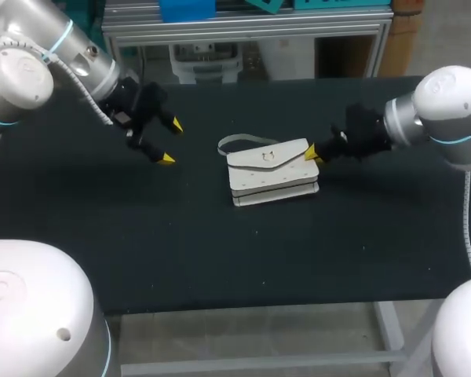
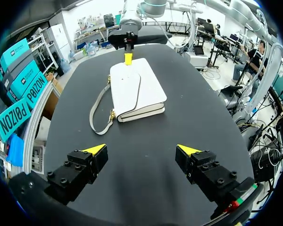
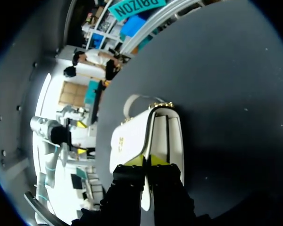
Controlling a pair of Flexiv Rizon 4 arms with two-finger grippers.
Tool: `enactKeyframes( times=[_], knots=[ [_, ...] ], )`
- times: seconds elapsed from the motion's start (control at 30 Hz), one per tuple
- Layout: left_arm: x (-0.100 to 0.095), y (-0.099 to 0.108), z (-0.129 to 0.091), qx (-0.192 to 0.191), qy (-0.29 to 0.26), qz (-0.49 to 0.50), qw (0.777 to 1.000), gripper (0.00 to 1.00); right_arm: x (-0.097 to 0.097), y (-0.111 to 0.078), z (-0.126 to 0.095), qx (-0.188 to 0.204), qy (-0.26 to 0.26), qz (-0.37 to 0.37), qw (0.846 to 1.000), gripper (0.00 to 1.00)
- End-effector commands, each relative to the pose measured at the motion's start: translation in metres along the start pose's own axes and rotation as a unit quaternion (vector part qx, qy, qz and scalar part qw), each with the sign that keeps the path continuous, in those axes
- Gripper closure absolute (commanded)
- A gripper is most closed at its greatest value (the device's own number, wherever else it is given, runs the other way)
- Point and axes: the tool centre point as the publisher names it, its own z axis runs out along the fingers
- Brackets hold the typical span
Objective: Pick up the bag, open it, inspect its contents, close it, and place it on the opposite side
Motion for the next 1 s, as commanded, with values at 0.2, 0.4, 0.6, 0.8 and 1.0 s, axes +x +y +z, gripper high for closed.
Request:
enactKeyframes(
  times=[0.2, 0.4, 0.6, 0.8, 1.0],
  knots=[
    [0.000, 0.000, 0.001, 0.001, -0.002, 0.000, 1.000, 0.00, 0.006, -0.012, 0.018, -0.016, 0.031, 0.003, 0.999, 1.00],
    [0.000, 0.000, 0.001, 0.001, -0.002, 0.000, 1.000, 0.00, 0.023, -0.029, 0.042, 0.001, 0.061, 0.000, 0.998, 1.00],
    [0.000, 0.000, 0.001, 0.001, -0.002, 0.000, 1.000, 0.00, 0.040, -0.044, 0.055, -0.007, 0.053, -0.010, 0.999, 1.00],
    [0.000, 0.000, 0.001, 0.001, -0.002, 0.000, 1.000, 0.00, 0.046, -0.052, 0.064, -0.016, 0.048, -0.003, 0.999, 1.00],
    [0.000, 0.000, 0.001, 0.001, -0.002, 0.000, 1.000, 0.00, 0.047, -0.057, 0.069, -0.029, 0.035, 0.004, 0.999, 1.00]
  ],
)
